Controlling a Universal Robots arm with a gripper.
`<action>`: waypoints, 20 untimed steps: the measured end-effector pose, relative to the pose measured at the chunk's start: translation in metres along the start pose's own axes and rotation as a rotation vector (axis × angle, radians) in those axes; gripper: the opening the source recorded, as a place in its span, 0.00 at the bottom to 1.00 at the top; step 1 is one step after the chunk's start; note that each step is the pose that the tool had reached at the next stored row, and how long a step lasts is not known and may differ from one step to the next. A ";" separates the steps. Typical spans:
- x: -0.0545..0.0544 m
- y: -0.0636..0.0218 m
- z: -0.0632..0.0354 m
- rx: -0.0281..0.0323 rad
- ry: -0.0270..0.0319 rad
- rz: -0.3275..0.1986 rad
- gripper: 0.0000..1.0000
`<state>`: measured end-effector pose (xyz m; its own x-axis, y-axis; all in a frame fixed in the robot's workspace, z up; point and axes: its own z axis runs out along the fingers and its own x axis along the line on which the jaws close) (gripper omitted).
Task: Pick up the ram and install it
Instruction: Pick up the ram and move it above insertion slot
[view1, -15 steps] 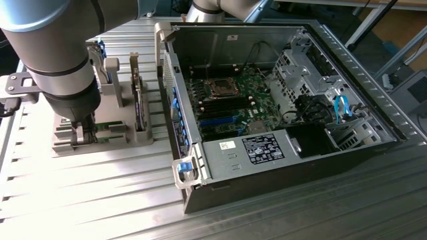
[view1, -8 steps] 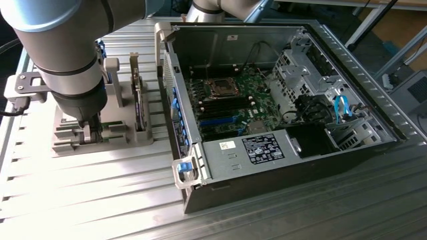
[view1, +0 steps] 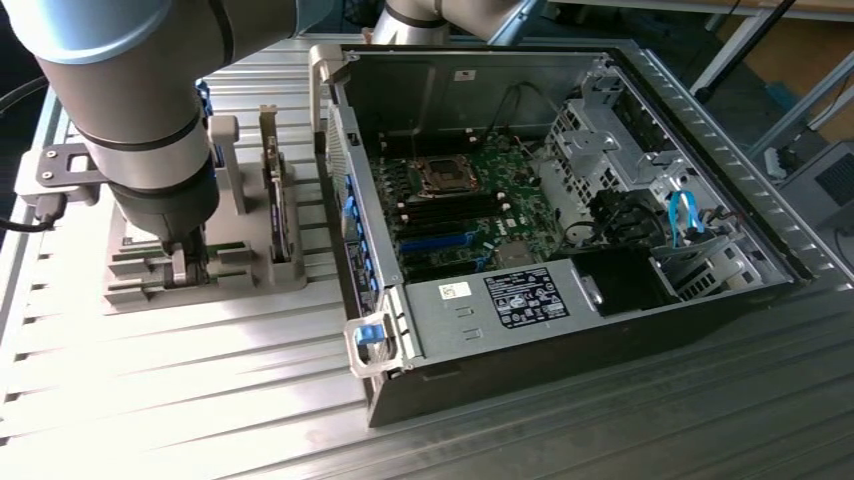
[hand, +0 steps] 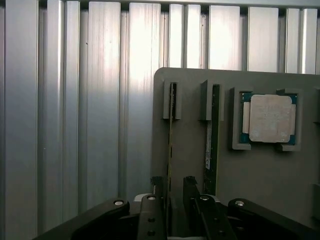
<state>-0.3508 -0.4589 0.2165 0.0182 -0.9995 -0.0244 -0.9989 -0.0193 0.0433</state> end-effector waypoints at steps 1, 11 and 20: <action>0.001 0.0000 -0.0001 0.0000 0.0001 0.000 0.30; 0.004 0.0001 0.0013 0.0000 0.0000 0.000 0.30; 0.004 -0.0001 0.0058 -0.0003 0.0002 0.000 0.30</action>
<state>-0.3509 -0.4629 0.2106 0.0181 -0.9995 -0.0242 -0.9989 -0.0192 0.0435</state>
